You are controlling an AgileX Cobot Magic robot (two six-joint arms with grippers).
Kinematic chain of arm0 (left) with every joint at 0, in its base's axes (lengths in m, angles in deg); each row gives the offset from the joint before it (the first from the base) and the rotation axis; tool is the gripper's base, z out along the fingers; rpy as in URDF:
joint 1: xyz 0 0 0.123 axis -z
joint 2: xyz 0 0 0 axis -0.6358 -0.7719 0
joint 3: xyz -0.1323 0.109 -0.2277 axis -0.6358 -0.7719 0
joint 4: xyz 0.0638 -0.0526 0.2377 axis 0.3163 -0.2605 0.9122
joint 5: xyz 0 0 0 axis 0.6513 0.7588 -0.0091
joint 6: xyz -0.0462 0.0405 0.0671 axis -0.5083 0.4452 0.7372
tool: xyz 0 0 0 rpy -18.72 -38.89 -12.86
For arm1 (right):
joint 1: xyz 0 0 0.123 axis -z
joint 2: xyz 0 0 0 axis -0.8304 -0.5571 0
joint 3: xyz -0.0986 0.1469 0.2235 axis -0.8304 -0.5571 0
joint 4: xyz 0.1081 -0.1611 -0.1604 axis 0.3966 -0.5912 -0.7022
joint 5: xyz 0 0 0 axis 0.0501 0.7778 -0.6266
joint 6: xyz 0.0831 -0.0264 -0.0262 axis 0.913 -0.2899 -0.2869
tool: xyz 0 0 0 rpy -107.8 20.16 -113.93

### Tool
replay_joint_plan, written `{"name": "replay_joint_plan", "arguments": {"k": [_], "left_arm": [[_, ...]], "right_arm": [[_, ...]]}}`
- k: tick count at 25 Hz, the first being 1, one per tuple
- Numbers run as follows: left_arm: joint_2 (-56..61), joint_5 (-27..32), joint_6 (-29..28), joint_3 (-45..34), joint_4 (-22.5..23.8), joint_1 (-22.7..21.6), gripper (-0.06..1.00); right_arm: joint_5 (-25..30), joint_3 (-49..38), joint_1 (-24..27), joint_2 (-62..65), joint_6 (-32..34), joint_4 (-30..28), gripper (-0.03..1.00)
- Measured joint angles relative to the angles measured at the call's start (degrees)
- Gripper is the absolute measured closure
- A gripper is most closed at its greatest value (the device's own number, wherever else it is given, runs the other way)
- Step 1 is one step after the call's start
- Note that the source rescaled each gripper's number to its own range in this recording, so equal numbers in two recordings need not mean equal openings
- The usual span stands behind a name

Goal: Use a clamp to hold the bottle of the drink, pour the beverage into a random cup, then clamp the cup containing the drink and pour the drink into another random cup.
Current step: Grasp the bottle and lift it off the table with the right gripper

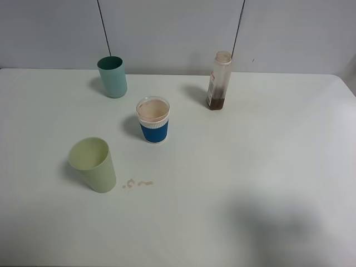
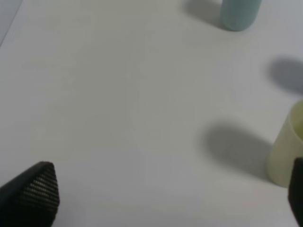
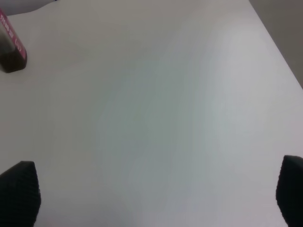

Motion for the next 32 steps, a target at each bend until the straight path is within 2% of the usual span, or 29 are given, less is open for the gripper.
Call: {"name": "replay_joint_plan", "arguments": {"k": [17,27,30,32], "left_arm": [[0.0,0.0,0.0,0.0,0.0,0.0,0.01],[0.0,0.0,0.0,0.0,0.0,0.0,0.01],[0.0,0.0,0.0,0.0,0.0,0.0,0.01],[0.0,0.0,0.0,0.0,0.0,0.0,0.01]], "right_arm": [[0.0,0.0,0.0,-0.1,0.0,0.0,-0.03],[0.0,0.0,0.0,-11.9,-0.1,0.0,-0.03],[-2.2,1.1,0.0,-14.8,-0.8,0.0,-0.03],[-6.5,3.0,0.0,-16.6,-1.7,0.0,-0.03]]}}
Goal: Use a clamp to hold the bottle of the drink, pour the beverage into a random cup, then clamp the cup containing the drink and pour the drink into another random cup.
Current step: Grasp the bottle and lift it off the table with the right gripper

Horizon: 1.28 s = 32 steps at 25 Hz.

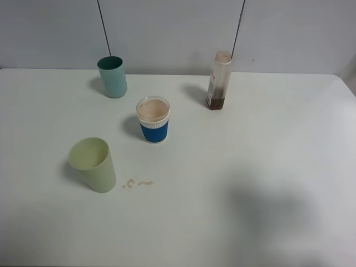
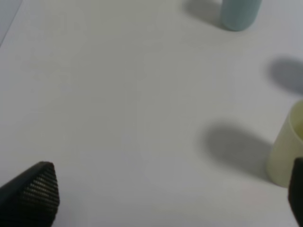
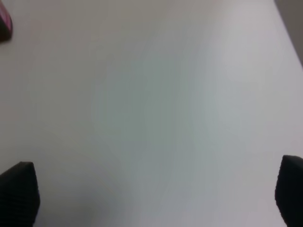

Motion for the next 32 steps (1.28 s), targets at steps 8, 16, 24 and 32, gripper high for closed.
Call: {"name": "replay_joint_plan", "arguments": {"k": [8,16,24,32], "left_arm": [[0.0,0.0,0.0,0.0,0.0,0.0,0.01],[0.0,0.0,0.0,0.0,0.0,0.0,0.01],[0.0,0.0,0.0,0.0,0.0,0.0,0.01],[0.0,0.0,0.0,0.0,0.0,0.0,0.01]], "right_arm": [[-13.4,2.4,0.0,-6.9,-3.9,0.0,-0.03],[-23.5,2.5,0.0,-13.7,-6.0,0.0,-0.03],[-33.6,2.5,0.0,-24.5,-6.6,-0.1,-0.03],[-44.0,2.5,-6.9,-34.4,-6.6,-0.2,-0.03]]}}
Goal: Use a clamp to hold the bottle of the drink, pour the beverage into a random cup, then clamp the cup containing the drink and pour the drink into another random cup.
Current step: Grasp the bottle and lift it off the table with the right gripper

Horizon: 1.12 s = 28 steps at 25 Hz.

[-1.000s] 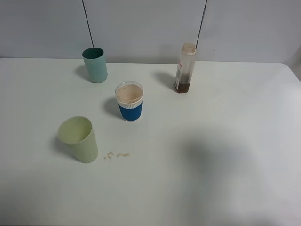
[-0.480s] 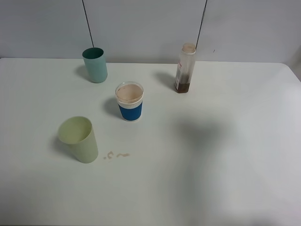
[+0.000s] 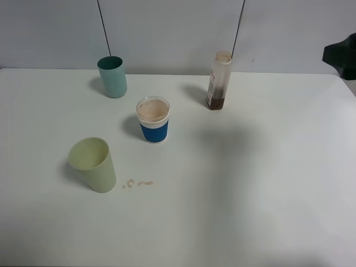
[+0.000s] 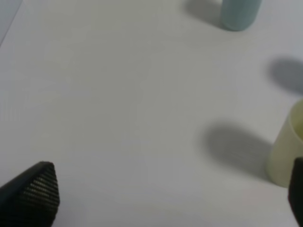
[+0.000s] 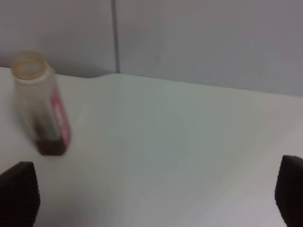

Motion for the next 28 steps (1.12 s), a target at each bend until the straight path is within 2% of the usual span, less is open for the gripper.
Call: {"name": "replay_joint_plan", "arguments": {"k": [4,12,16,21,28], "left_arm": [[0.0,0.0,0.0,0.0,0.0,0.0,0.01],[0.0,0.0,0.0,0.0,0.0,0.0,0.01],[0.0,0.0,0.0,0.0,0.0,0.0,0.01],[0.0,0.0,0.0,0.0,0.0,0.0,0.01],[0.0,0.0,0.0,0.0,0.0,0.0,0.01]], "right_arm": [[-5.6,0.0,-1.1,-5.7,-0.3,0.0,-0.03],[-11.7,0.0,-1.1,-16.6,-0.5,0.0,-0.03],[-18.5,0.1,-1.1,-22.7,-0.9,0.0,-0.03],[-22.3,0.1,-1.1,-27.4,-1.5,-0.3,-0.03],[-28.4,0.0,-1.1,-32.0,-1.8,-4.3,-0.03]]}}
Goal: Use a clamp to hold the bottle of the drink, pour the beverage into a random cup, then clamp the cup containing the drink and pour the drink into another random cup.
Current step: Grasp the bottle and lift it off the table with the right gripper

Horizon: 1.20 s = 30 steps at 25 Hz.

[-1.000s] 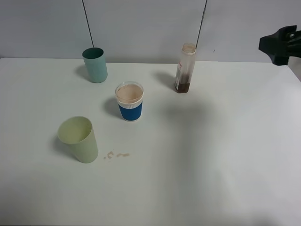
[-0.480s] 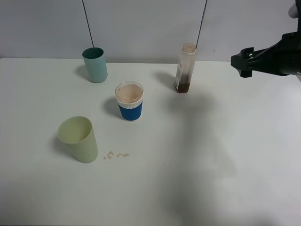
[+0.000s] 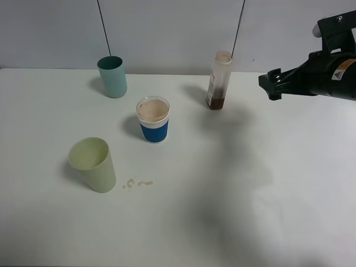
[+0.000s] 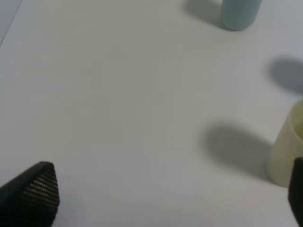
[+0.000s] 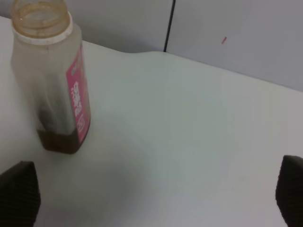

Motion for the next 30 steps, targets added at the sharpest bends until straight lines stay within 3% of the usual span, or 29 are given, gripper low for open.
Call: {"name": "replay_joint_plan", "arguments": {"k": [8,25,30], "left_arm": [[0.0,0.0,0.0,0.0,0.0,0.0,0.01],[0.0,0.0,0.0,0.0,0.0,0.0,0.01],[0.0,0.0,0.0,0.0,0.0,0.0,0.01]], "right_arm": [[-14.1,-4.4,0.0,-6.3,0.0,-2.2,-0.03],[-36.1,-5.2,0.0,-23.6,0.0,-3.4,-0.03],[-41.5,-5.2,0.0,-28.3,0.0,-0.9,-0.03]]}}
